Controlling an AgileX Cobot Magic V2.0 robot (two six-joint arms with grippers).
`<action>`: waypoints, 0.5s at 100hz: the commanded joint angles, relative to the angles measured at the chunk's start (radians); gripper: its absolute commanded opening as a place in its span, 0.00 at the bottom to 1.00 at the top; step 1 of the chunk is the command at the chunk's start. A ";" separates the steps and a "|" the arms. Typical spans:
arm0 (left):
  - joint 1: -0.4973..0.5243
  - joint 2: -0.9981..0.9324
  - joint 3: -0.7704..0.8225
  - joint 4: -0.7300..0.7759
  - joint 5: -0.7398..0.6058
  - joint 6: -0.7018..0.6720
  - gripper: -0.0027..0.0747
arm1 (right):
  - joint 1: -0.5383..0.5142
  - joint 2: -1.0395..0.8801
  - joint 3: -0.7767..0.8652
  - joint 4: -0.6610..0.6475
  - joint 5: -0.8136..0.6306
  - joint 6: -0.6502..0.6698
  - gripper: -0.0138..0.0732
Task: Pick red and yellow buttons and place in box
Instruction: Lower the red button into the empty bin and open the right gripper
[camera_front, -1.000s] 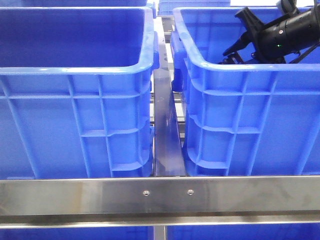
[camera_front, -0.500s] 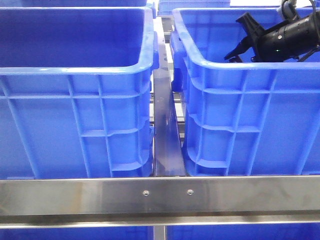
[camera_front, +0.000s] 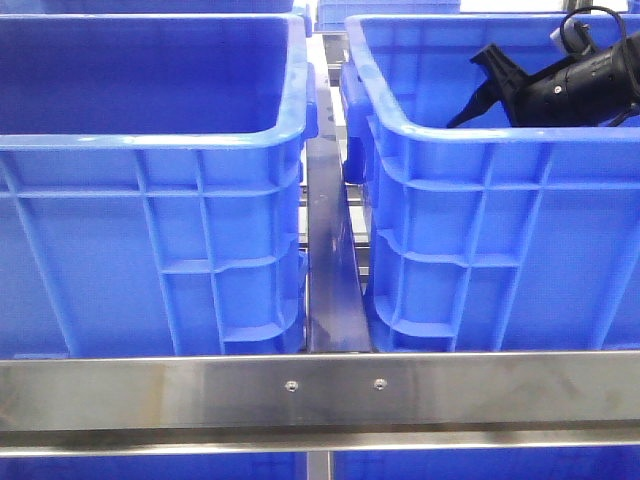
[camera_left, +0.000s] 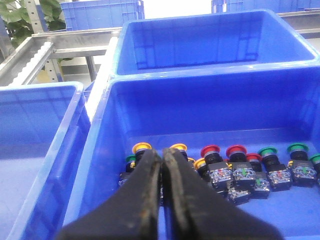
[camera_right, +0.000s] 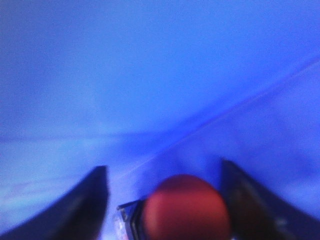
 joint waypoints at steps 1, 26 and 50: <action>0.002 0.009 -0.025 0.001 -0.082 -0.010 0.01 | -0.006 -0.060 -0.025 0.009 0.013 -0.018 0.79; 0.002 0.009 -0.025 0.001 -0.082 -0.010 0.01 | -0.007 -0.061 -0.025 0.001 -0.016 -0.061 0.81; 0.002 0.009 -0.025 0.001 -0.082 -0.010 0.01 | -0.007 -0.061 -0.025 -0.014 -0.065 -0.079 0.81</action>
